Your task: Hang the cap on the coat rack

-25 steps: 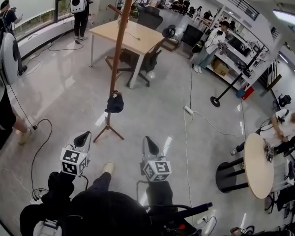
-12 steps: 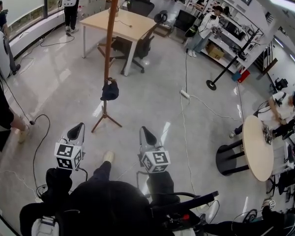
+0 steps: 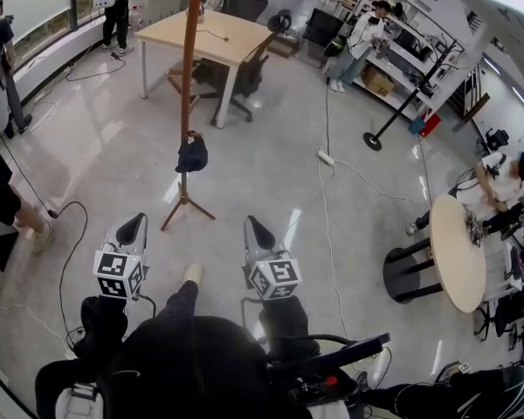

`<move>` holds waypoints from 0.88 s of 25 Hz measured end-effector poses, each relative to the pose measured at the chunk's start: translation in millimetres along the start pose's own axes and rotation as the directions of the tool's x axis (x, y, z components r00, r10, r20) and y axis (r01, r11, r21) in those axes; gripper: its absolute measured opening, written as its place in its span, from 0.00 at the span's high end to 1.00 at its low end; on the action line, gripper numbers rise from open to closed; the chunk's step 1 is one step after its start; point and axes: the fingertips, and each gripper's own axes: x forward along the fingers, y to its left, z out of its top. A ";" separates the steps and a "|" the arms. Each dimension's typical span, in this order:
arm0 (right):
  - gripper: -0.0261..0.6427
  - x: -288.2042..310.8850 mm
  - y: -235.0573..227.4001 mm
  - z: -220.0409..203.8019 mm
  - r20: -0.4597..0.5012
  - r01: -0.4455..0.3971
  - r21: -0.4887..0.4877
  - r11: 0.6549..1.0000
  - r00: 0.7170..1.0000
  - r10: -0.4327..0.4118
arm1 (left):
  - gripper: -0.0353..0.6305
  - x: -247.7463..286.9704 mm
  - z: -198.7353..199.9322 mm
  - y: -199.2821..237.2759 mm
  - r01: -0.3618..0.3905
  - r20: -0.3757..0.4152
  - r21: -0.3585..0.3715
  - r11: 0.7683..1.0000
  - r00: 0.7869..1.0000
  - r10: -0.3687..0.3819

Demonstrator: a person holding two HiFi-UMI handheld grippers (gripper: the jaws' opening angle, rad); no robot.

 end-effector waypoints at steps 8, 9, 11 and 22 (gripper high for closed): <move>0.96 -1.4 -0.9 -3.1 0.002 0.005 0.004 1.000 1.000 -0.005 | 0.94 1.9 -3.9 0.2 0.007 -0.001 0.001 1.000 1.000 -0.007; 0.96 -1.8 -1.6 -2.4 0.003 0.006 0.006 1.000 1.000 -0.006 | 0.94 2.1 -3.1 -0.9 0.010 0.000 0.003 1.000 1.000 -0.010; 0.96 -2.2 -3.4 -0.9 0.006 0.008 0.008 1.000 1.000 -0.008 | 0.94 2.7 -2.3 -2.4 0.013 0.001 0.004 1.000 1.000 -0.013; 0.96 -1.3 -8.4 -1.4 0.009 0.012 0.024 1.000 1.000 -0.012 | 0.94 6.7 -3.6 -4.4 0.016 -0.009 0.005 1.000 1.000 -0.016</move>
